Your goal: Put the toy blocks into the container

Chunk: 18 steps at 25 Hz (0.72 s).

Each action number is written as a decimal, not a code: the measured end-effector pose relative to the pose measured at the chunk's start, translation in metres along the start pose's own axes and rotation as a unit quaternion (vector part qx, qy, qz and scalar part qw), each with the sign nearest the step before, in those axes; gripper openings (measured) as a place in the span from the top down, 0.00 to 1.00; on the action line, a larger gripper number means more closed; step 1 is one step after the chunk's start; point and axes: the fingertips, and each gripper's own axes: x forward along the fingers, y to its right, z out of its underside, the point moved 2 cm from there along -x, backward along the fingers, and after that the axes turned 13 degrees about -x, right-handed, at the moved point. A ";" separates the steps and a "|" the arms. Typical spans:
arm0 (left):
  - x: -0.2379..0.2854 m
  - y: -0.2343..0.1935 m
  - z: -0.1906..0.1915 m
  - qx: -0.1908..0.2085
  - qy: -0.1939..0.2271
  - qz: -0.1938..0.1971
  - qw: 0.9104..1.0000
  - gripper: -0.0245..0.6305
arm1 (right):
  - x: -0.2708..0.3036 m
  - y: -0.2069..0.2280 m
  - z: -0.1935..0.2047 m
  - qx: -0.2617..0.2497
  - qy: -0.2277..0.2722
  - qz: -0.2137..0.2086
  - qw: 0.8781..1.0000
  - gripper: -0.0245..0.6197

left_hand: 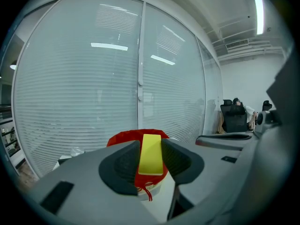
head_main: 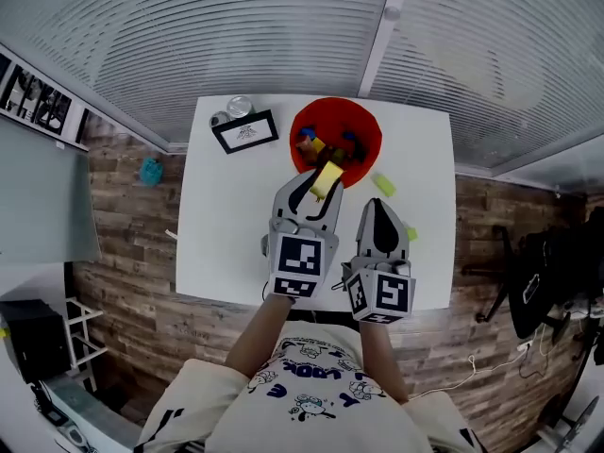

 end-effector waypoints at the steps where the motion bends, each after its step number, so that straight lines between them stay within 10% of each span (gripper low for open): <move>1: 0.001 0.000 -0.002 0.000 0.002 -0.001 1.000 0.70 | 0.001 0.000 -0.001 -0.001 0.001 -0.001 1.000 0.91; 18: 0.024 -0.008 -0.020 -0.008 0.011 -0.006 1.000 0.70 | 0.017 -0.004 -0.008 -0.011 0.002 -0.016 1.000 0.91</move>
